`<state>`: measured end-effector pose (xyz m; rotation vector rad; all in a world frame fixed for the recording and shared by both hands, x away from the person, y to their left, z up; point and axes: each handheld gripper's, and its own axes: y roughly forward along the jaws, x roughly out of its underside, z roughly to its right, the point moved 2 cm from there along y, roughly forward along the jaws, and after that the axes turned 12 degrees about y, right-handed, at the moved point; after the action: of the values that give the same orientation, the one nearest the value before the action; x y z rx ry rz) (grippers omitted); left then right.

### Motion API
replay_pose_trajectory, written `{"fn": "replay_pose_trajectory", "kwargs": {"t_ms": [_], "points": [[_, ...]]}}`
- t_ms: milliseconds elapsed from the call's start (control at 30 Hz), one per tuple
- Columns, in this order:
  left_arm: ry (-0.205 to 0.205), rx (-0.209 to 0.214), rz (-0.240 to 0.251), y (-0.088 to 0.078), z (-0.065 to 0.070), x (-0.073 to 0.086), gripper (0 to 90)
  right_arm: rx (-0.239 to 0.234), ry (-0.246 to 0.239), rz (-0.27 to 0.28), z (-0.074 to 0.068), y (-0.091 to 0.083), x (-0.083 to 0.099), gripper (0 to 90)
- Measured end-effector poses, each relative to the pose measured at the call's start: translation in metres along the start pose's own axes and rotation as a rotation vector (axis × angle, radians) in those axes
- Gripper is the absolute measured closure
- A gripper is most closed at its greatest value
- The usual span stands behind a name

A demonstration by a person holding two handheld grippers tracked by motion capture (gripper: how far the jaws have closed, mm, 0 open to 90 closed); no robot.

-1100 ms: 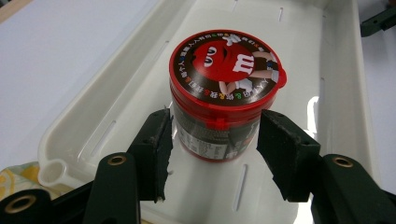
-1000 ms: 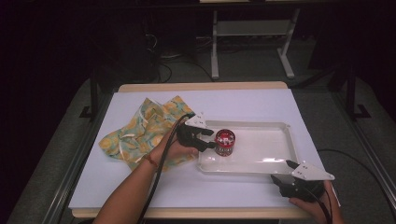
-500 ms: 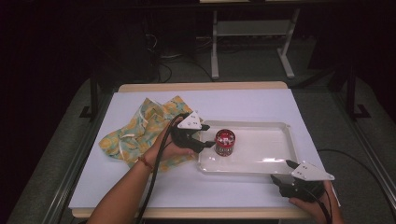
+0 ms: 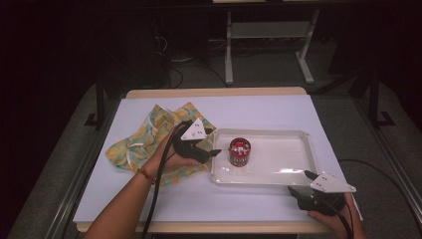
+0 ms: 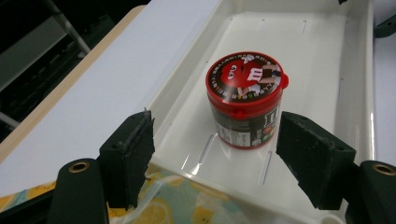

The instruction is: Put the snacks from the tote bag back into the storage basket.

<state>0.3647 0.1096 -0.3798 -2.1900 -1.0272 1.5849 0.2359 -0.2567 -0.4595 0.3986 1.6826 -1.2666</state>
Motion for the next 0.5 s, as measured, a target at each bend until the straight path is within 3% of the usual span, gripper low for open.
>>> {"fn": "replay_pose_trajectory", "kwargs": {"t_ms": [133, 500], "points": [[0.02, -0.031, -0.023, -0.003, 0.0, 0.002, 26.3, 0.001, 0.001, -0.001, 0.0, 0.0, 0.0, 24.8], [0.008, -0.055, -0.027, -0.012, -0.001, 0.007, 24.7, 0.001, 0.0, 0.001, 0.0, 0.0, 0.0, 24.9]]}}
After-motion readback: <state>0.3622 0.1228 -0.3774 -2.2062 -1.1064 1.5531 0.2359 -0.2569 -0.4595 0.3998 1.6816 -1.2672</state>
